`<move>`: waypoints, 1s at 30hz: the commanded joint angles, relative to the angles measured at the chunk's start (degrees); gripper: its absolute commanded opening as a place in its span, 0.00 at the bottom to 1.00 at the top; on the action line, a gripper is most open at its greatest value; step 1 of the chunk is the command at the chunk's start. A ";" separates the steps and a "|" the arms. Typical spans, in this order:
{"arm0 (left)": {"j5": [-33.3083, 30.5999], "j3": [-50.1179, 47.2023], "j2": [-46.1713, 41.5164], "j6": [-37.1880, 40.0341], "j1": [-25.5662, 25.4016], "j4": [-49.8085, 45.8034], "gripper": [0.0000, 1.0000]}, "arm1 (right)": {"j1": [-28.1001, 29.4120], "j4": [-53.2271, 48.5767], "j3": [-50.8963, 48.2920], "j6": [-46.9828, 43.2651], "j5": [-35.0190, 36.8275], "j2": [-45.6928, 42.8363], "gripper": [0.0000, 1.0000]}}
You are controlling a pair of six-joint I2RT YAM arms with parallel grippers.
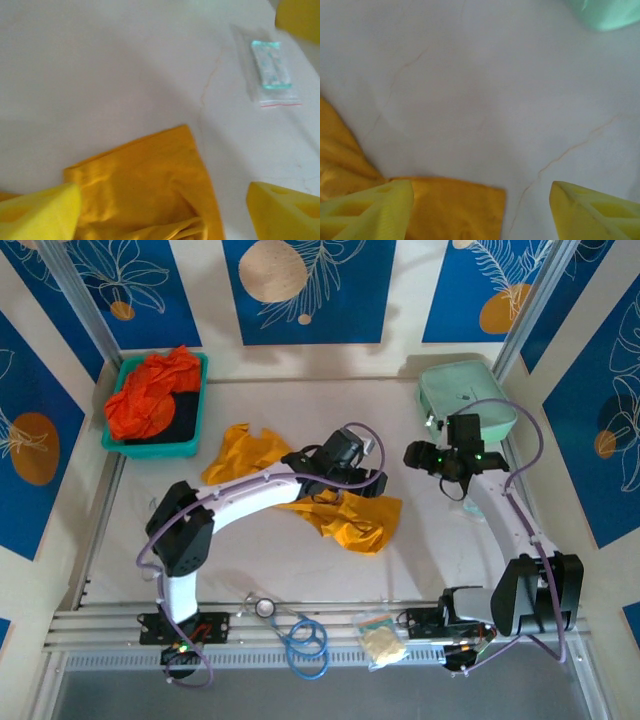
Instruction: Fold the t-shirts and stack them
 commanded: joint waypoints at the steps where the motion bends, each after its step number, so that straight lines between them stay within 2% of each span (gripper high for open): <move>1: -13.39 3.15 -6.80 3.33 1.03 -10.81 0.90 | 7.77 -6.52 -1.00 6.86 -3.92 -1.10 0.70; 3: -19.51 3.66 -8.56 2.41 2.70 -18.28 0.90 | 14.16 -6.64 -2.81 12.66 -4.47 -0.47 0.67; 6: -23.07 2.24 -10.67 -1.39 6.86 -27.08 0.89 | 22.10 -3.23 -6.61 24.54 -6.40 0.43 0.64; 8: -21.48 -1.62 -12.36 -3.60 11.02 -28.58 0.89 | 26.21 1.30 -9.86 32.60 -7.76 0.69 0.64; 10: -16.23 -7.03 -14.07 -5.53 15.99 -27.09 0.87 | 29.84 5.65 -12.69 39.98 -7.92 0.90 0.64; 12: -12.33 -11.83 -15.05 -6.50 20.20 -24.30 0.85 | 32.92 7.26 -13.23 43.57 -6.14 1.45 0.64; 16: -11.30 -18.43 -14.53 -6.81 27.08 -18.33 0.85 | 38.55 2.20 -8.68 43.14 -0.37 5.45 0.64; 21: -9.99 -19.90 -8.99 -6.49 33.73 -13.04 0.87 | 41.59 3.67 -6.24 43.17 -0.04 11.65 0.64; 30: -8.41 -18.45 2.24 -5.98 35.98 -6.76 0.88 | 41.73 -1.79 3.86 37.48 4.32 19.04 0.63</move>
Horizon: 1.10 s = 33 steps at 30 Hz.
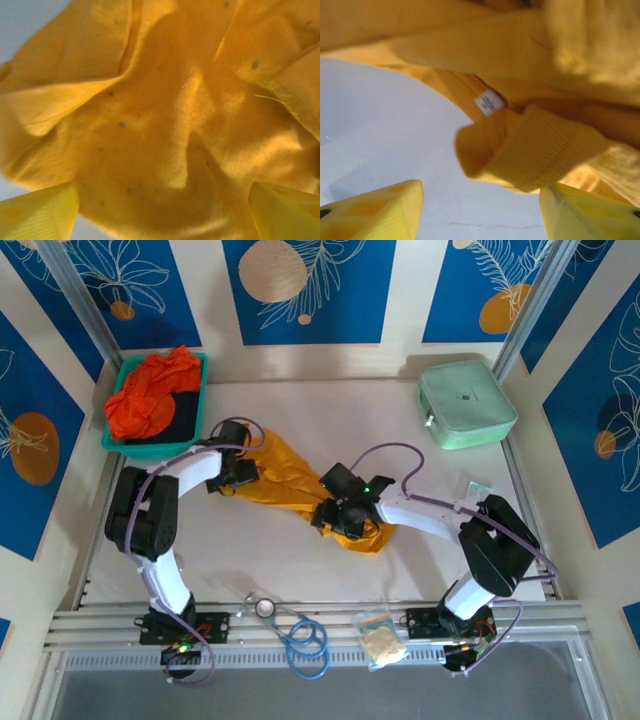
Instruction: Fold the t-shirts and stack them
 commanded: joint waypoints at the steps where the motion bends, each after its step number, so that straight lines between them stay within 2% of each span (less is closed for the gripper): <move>1: 1.90 1.64 4.71 0.02 0.16 2.73 0.87 | -0.25 -4.68 3.78 -3.11 3.73 0.94 0.63; 4: 2.03 2.31 7.81 0.28 0.17 3.11 0.78 | -1.82 -8.71 6.61 -7.28 7.42 0.78 0.63; 5: 2.35 2.31 8.39 0.30 0.23 3.35 0.71 | -2.71 -10.31 7.97 -9.26 8.00 1.01 0.63; 9: 3.55 1.53 8.66 0.23 0.15 4.22 0.34 | -6.96 -14.11 11.80 -15.89 8.39 2.86 0.60; 12: 3.86 1.31 7.80 0.50 0.19 4.16 0.18 | -10.11 -12.63 12.31 -18.56 5.84 5.18 0.55; 14: 3.92 1.31 7.13 0.76 0.13 3.83 0.11 | -11.34 -11.46 13.16 -19.78 4.36 7.55 0.54; 19: 4.32 1.35 5.67 1.25 0.14 3.19 0.07 | -11.78 -11.11 18.79 -22.07 4.09 15.33 0.53; 23: 4.62 0.88 4.33 1.39 0.15 2.92 0.14 | -12.34 -10.19 20.29 -21.18 4.82 19.35 0.46; 26: 4.53 0.59 3.05 1.74 0.17 2.54 0.22 | -12.89 -9.26 19.76 -20.45 5.32 20.20 0.25; 28: 4.30 0.50 1.94 2.00 0.15 2.03 0.23 | -13.10 -9.07 19.41 -20.18 6.02 19.66 0.10; 30: 4.08 0.67 0.40 2.20 0.17 1.19 0.16 | -13.35 -9.57 19.05 -20.24 7.34 18.04 0.00; 32: 4.21 1.13 -1.50 2.71 0.19 0.05 0.00 | -13.51 -10.46 18.90 -20.56 9.04 15.90 0.00; 33: 4.09 1.62 -2.73 3.14 0.06 -0.90 0.00 | -13.58 -11.25 19.08 -20.80 10.15 14.44 0.00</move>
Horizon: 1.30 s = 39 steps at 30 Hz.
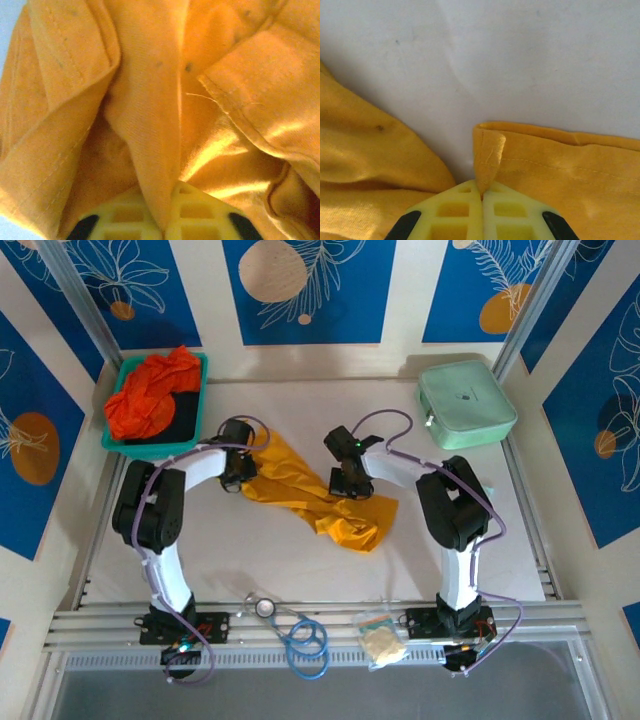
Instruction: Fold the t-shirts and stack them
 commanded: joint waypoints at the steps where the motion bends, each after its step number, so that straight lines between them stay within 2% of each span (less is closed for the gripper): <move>1: 0.61 0.65 -5.56 1.42 0.00 -5.05 0.00 | -0.49 -2.67 0.28 -0.55 4.07 -6.54 0.00; 6: 3.66 6.72 -12.46 4.52 -0.19 -10.12 0.00 | -2.38 -5.64 2.97 -5.18 8.76 -14.13 0.00; 10: 6.11 16.09 -13.21 6.78 -0.29 -14.74 0.00 | -6.71 -3.34 7.59 -11.93 4.62 -15.94 0.00; 16: 2.63 36.38 -6.19 9.92 0.06 -21.84 0.00 | -12.06 -4.32 24.41 -21.04 2.22 -9.90 0.00; 21: 1.78 53.44 1.91 11.53 0.38 -26.51 0.00 | -15.15 -8.36 40.74 -23.99 0.57 -3.12 0.00; 27: 3.82 65.38 6.02 13.52 0.38 -29.89 0.00 | -15.89 -13.33 52.19 -25.78 1.19 -1.44 0.00; 29: 5.37 64.91 4.33 13.81 0.28 -30.09 0.00 | -15.39 -12.78 49.96 -25.88 1.99 -4.86 0.00; 31: 6.74 61.74 0.96 14.02 0.06 -29.90 0.00 | -14.46 -10.16 43.60 -25.62 2.45 -10.37 0.00; 36: 10.52 45.18 -13.34 13.52 -1.31 -27.61 0.00 | -10.27 -3.76 21.52 -23.72 3.63 -28.19 0.00; 39: 12.29 40.24 -19.33 13.02 -2.11 -29.29 0.00 | -10.19 -2.71 14.08 -22.04 3.81 -36.47 0.00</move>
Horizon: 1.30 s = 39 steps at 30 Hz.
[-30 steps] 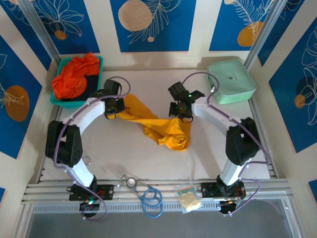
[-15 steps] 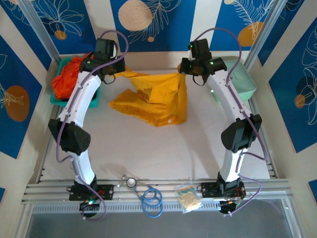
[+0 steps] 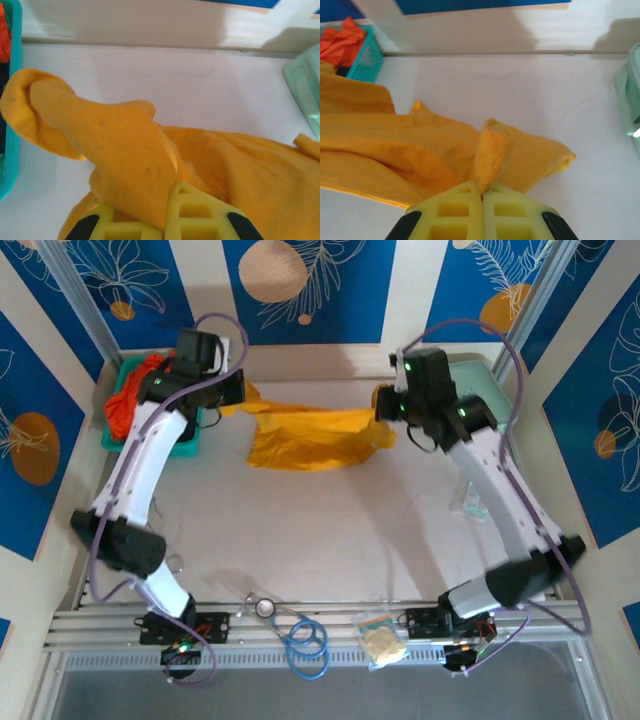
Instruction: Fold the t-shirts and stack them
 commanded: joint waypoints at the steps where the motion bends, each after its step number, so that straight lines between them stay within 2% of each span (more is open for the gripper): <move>1: 3.83 -2.43 -7.25 0.39 -1.23 -1.85 0.00 | -0.88 2.47 -4.18 2.14 1.26 -8.02 0.00; 6: 7.54 1.54 -8.11 0.12 -1.74 -6.29 0.00 | -3.39 -2.22 2.34 1.75 0.15 -10.43 0.00; 9: 6.98 4.55 -6.32 -0.05 -1.78 -6.58 0.00 | -5.09 -2.30 6.19 0.38 -0.43 -8.50 0.00; 13: 4.04 11.25 -0.58 1.03 -1.74 -6.97 0.00 | -8.89 -2.29 12.85 -1.87 -1.44 -2.09 0.00; 18: 0.81 26.03 11.47 4.18 -1.03 -7.42 0.00 | -14.42 -1.54 24.73 -3.75 -4.21 10.16 0.00; 23: 1.30 42.61 23.53 4.82 0.96 -5.31 0.00 | -18.34 -6.75 47.36 -2.68 -7.04 25.88 0.00; 26: 1.90 42.83 24.50 5.11 1.43 0.11 0.00 | -19.11 -12.01 63.93 -1.78 -9.10 33.88 0.00; 28: 3.12 42.78 24.05 5.07 1.43 1.94 0.00 | -19.03 -13.77 70.33 -1.85 -10.21 35.68 0.00; 31: 5.47 42.16 21.74 5.31 1.35 3.19 0.00 | -18.24 -12.49 66.03 -2.35 -9.64 30.56 0.00; 34: 6.46 37.69 16.61 6.44 1.11 4.60 0.00 | -16.40 -4.17 47.58 -3.93 -8.14 18.02 0.00; 37: 7.44 24.14 7.92 7.48 0.52 9.12 0.00 | -14.15 7.16 24.15 -4.57 -6.14 3.59 0.00; 39: 7.58 11.39 1.50 7.78 -0.28 13.31 0.00 | -13.39 9.68 11.68 -2.59 -5.90 -3.83 0.00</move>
